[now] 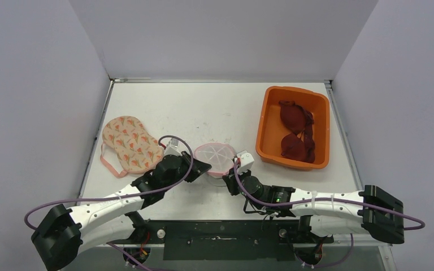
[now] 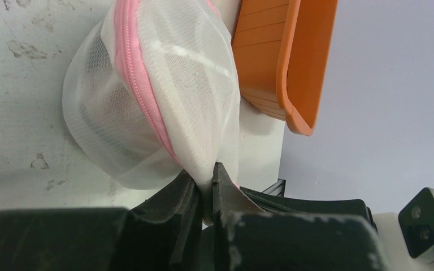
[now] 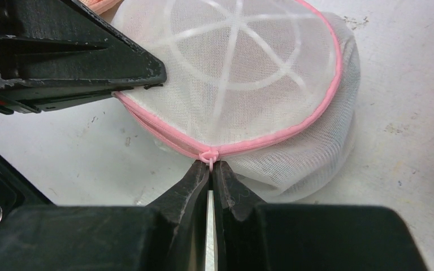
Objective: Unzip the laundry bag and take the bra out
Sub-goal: Unzip the laundry bag at the center of the board.
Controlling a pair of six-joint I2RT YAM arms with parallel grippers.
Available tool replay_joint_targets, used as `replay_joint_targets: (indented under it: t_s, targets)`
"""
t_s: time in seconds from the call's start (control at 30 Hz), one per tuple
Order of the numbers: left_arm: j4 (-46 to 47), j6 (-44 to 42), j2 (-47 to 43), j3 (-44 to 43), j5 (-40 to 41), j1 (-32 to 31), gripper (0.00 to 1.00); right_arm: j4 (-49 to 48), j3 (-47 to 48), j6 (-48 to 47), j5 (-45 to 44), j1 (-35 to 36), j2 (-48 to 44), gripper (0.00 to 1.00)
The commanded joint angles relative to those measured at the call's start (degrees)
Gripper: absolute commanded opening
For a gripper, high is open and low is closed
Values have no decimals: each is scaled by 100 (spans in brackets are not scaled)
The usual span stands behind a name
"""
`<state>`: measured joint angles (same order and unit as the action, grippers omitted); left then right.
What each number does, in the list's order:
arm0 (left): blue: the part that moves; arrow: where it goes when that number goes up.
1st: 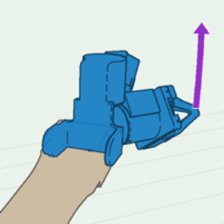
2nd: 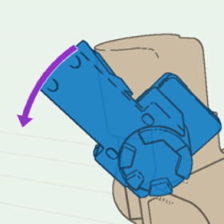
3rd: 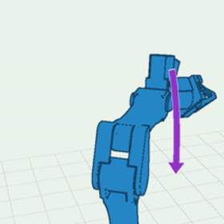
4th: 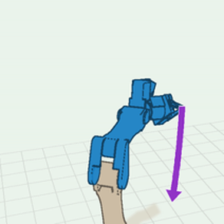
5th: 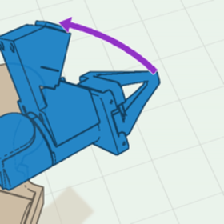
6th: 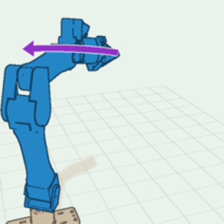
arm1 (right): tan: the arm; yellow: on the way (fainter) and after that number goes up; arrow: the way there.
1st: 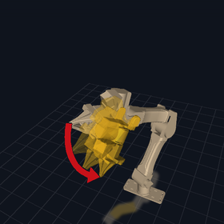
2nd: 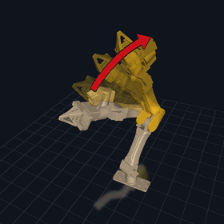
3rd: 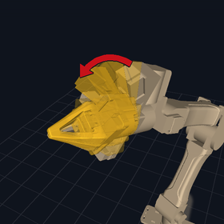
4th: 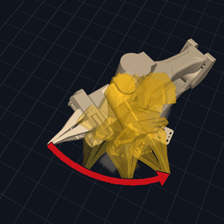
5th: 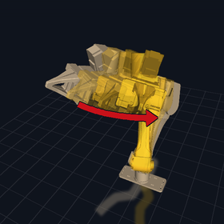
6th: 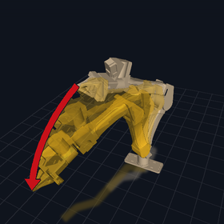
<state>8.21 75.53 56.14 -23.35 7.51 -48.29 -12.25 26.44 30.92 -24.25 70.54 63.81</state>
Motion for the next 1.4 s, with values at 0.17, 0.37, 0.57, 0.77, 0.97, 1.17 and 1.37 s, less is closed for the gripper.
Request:
replay_joint_targets:
  t_s: [0.17, 0.37, 0.57, 0.77, 0.97, 1.17, 1.37]
  targets:
    - [-335, -1508, 135, -844, -1408, 932, 0, 194, 240, -635, -26, 80, -743, 5]
    - [-386, -2720, 561, -1968, -2374, 1085, 0, -68, 531, -831, 435, 348, -923, 5]
    - [-787, -3700, 869, -2655, -2433, 1113, 23, -772, 528, -1030, 33, 722, -787, 5]
    - [-548, -3416, 1293, -1826, -2591, 1190, 38, -1030, 121, -600, -455, 724, -394, 5]
    - [-19, -2913, 882, -924, -2170, 1191, 56, -1289, -222, -264, -631, 729, -187, 5]
    - [-672, -2627, 68, -775, -1608, 1158, 81, -1295, -231, -204, -578, 733, -41, 5]
    - [-1153, -1447, -597, -482, -1236, 950, 90, -1308, -213, -166, -516, 774, 23, 5]
